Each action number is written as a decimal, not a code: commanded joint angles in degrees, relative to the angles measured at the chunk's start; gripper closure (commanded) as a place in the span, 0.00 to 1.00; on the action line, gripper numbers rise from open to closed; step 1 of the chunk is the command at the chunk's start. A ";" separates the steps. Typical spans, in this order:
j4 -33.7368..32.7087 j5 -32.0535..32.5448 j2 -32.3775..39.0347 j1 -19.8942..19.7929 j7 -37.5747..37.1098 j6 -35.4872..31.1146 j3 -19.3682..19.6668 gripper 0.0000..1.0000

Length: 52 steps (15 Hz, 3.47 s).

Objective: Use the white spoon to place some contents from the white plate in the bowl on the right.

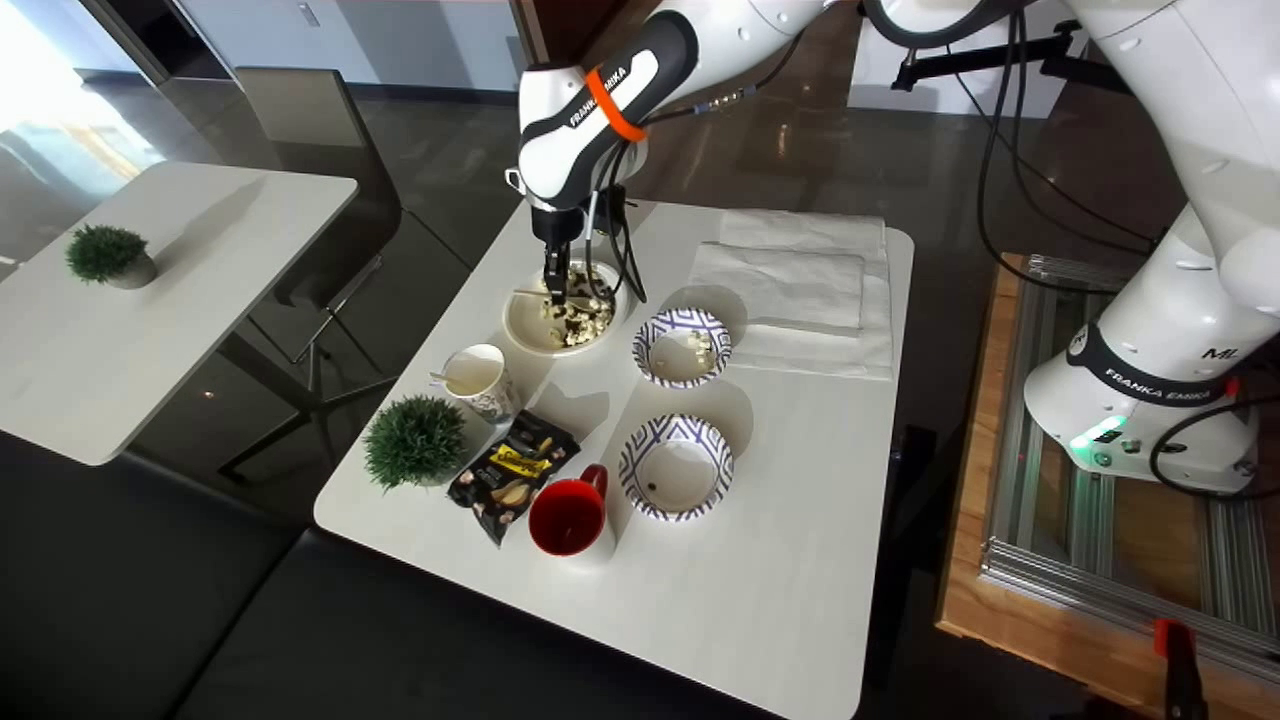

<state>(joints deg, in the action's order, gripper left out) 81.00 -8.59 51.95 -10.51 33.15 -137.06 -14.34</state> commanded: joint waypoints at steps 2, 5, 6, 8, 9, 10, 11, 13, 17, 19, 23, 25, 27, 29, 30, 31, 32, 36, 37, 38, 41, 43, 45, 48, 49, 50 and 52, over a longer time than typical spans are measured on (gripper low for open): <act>2.17 -0.64 -1.53 -1.56 4.29 1.13 -0.85 0.96; 2.97 -0.71 -1.55 -1.55 6.20 -1.13 -0.70 0.96; 3.25 -0.63 -1.64 -1.38 6.10 -1.47 -0.42 0.96; 3.75 -0.21 -1.81 -1.23 6.70 -1.67 -0.11 0.96; 3.87 -0.18 -1.97 -1.27 6.84 -0.90 -0.09 0.96; 3.86 -0.13 -2.02 -1.17 6.92 -0.65 0.05 0.96; 4.02 -0.10 -2.28 -1.07 6.76 -0.25 0.19 0.96; 4.16 0.30 -2.68 -0.51 5.91 0.22 0.73 0.96; 4.17 1.38 -3.43 0.79 4.31 1.70 2.08 0.96; 4.36 2.22 -3.92 1.82 3.30 2.26 3.16 0.96; 5.00 4.61 -4.62 3.75 1.61 2.86 5.29 0.96; 5.36 5.58 -4.69 4.23 1.54 2.61 5.69 0.96; 5.16 6.20 -4.40 4.34 2.44 2.22 5.56 0.96; 4.93 6.54 -4.19 4.39 3.05 1.63 5.26 0.96; 4.88 6.73 -4.16 4.43 3.32 1.44 5.18 0.96; 4.89 6.94 -4.19 4.47 3.57 1.33 5.12 0.96; 4.94 7.29 -4.31 4.65 3.60 1.38 5.22 0.96; 4.85 9.31 -4.45 5.23 4.60 1.31 5.40 0.96; 4.85 9.96 -4.42 5.47 4.76 1.31 5.55 0.96; 4.82 10.61 -4.34 5.63 5.25 1.08 5.59 0.96; 4.72 12.70 -4.07 6.15 6.55 0.68 5.84 0.96; 4.56 13.29 -3.77 6.14 7.61 0.15 5.64 0.96; 4.43 13.22 -3.34 5.92 8.72 -1.42 5.24 0.96; 4.46 12.82 -2.76 5.67 9.46 -3.90 5.09 0.96; 4.59 12.66 -2.74 5.59 9.36 -3.91 5.05 0.96; 4.70 12.54 -2.71 5.51 9.30 -3.83 5.02 0.96; 4.85 12.06 -2.52 5.08 9.52 -4.43 4.62 0.96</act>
<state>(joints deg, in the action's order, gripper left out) 84.65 3.44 49.49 -4.85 41.64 -139.77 -9.34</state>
